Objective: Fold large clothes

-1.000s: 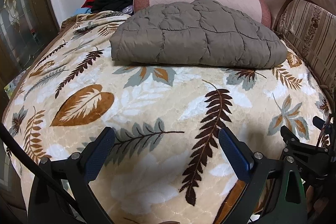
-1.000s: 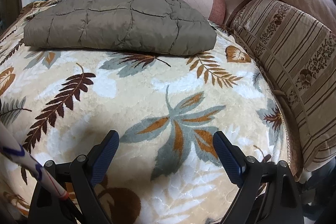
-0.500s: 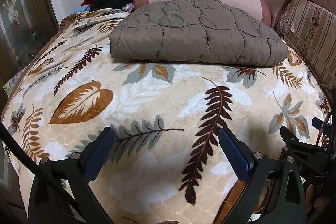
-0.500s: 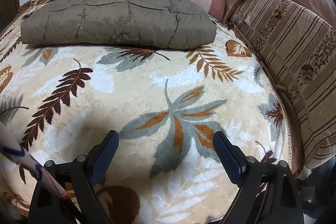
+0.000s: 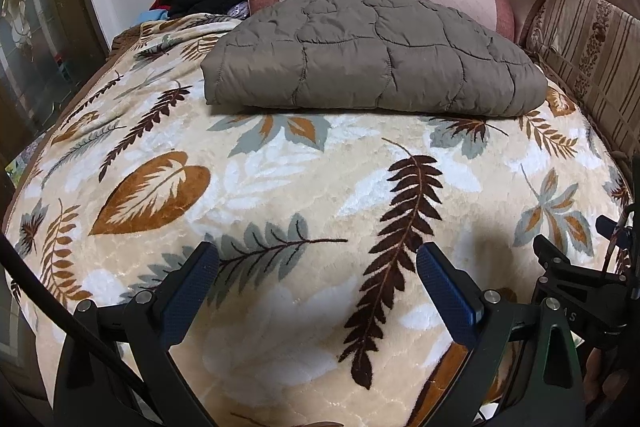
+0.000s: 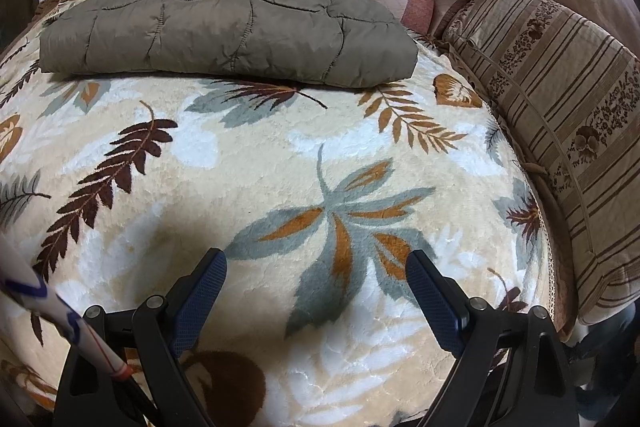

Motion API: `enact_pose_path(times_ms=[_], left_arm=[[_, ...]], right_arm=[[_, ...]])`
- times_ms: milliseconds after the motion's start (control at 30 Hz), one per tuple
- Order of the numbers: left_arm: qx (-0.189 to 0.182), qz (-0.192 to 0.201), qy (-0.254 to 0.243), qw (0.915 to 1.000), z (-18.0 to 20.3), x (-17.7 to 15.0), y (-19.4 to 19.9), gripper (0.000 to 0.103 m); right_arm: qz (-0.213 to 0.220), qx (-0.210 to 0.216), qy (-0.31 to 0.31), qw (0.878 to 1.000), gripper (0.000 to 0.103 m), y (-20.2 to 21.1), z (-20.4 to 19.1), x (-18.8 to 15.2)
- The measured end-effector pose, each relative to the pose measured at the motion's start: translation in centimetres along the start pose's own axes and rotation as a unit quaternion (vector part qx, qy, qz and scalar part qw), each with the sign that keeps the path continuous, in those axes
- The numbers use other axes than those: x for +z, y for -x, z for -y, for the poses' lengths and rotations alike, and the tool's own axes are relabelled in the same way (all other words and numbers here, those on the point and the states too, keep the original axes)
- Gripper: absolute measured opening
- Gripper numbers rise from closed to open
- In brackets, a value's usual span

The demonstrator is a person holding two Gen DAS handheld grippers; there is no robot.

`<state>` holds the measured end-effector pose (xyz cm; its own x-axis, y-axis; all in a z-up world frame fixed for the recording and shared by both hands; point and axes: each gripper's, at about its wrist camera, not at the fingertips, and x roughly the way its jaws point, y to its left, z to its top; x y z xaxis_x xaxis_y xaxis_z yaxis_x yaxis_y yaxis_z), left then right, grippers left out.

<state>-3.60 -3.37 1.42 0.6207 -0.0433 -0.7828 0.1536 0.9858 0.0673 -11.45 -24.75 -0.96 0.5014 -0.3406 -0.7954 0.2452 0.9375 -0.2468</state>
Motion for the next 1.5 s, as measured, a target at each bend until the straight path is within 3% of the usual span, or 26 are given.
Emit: enact_pose_path(times_ms=[600, 1500], left_arm=[[-0.007, -0.018, 0.006, 0.9998, -0.33, -0.12, -0.81, 0.099], [-0.009, -0.015, 0.005, 0.9998, -0.23, -0.19, -0.59, 0.099]], right_arm=[[-0.007, 0.004, 0.003, 1.0, 0.094, -0.37, -0.35, -0.06], [-0.003, 0.013, 0.001, 1.0, 0.094, -0.18, -0.64, -0.08]])
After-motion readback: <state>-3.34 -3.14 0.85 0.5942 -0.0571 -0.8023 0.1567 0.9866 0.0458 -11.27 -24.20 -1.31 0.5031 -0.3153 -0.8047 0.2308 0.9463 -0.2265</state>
